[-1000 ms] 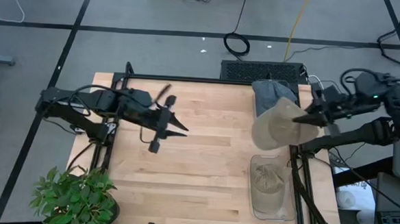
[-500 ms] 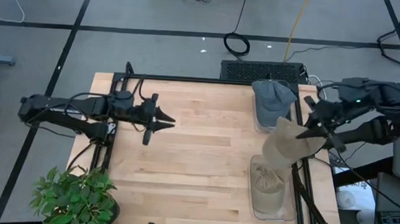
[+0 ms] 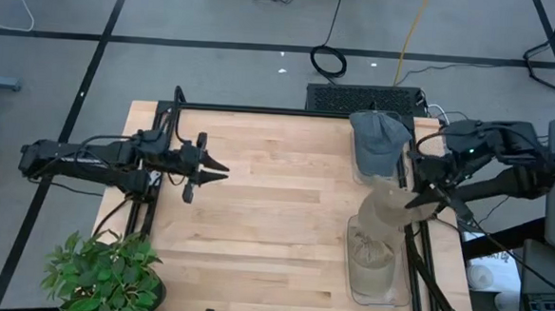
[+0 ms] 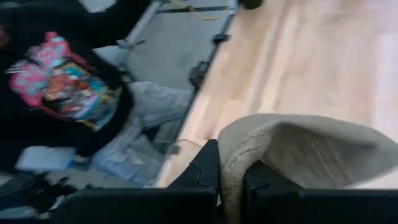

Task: Pick & Place hat
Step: Put the brown and blue cap into the bottom transparent bin

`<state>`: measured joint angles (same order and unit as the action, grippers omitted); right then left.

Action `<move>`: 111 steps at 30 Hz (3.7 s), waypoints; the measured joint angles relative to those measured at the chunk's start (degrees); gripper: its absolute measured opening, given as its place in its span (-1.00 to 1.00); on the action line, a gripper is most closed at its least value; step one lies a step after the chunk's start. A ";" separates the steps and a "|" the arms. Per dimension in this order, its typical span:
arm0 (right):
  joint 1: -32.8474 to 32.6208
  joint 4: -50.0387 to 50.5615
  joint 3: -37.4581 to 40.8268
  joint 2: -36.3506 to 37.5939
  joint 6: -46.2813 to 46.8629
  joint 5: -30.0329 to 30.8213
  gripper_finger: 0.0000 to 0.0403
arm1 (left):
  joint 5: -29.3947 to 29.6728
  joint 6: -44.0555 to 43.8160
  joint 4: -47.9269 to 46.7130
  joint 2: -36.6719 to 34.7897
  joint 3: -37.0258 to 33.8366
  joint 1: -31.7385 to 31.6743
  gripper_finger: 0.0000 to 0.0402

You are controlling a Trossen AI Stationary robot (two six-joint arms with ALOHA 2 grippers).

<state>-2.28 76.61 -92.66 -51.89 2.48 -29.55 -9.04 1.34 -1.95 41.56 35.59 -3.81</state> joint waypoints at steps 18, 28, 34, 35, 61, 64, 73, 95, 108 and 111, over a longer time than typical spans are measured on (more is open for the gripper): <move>-21.62 -11.52 11.09 0.10 13.63 4.90 -1.00 | -4.94 -4.33 15.81 -13.25 -18.66 -3.68 -0.57; -35.49 -24.44 19.74 -0.21 21.69 11.39 -1.00 | -4.99 -3.29 16.44 -15.10 -20.02 -3.68 -0.57; -42.80 -27.28 23.27 -0.29 28.00 18.92 -0.99 | -4.99 -3.41 14.78 -15.06 -20.02 -3.68 -0.57; -43.81 -27.47 23.81 -0.27 29.39 19.81 -1.00 | -4.99 -3.51 14.70 -15.06 -20.02 -3.68 -0.57; -47.23 -43.83 41.55 0.59 42.97 28.26 -0.71 | -4.88 -5.02 15.02 -15.06 -20.02 -3.68 -0.57; -46.08 -43.77 41.55 1.35 43.36 28.66 -0.53 | -4.88 -4.94 15.01 -15.06 -20.02 -3.68 -0.57; -41.78 -36.26 41.55 7.53 43.38 31.03 -0.21 | -4.83 -5.42 13.98 -14.96 -20.02 -3.68 -0.57; -39.84 -44.14 41.46 1.70 25.19 20.42 -0.95 | -4.40 -6.03 13.67 -14.95 -20.02 -3.66 -0.57; -40.55 -25.46 44.70 -16.99 46.18 27.99 -1.00 | -4.40 -6.42 13.79 -14.95 -20.02 -3.66 -0.57; -40.13 -29.48 47.63 -17.73 47.51 26.53 -0.99 | -4.40 -6.47 13.78 -14.95 -20.02 -3.66 -0.57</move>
<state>-42.41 47.13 -45.03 -69.63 50.00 -3.02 -13.43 -5.13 11.84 26.61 15.57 -7.46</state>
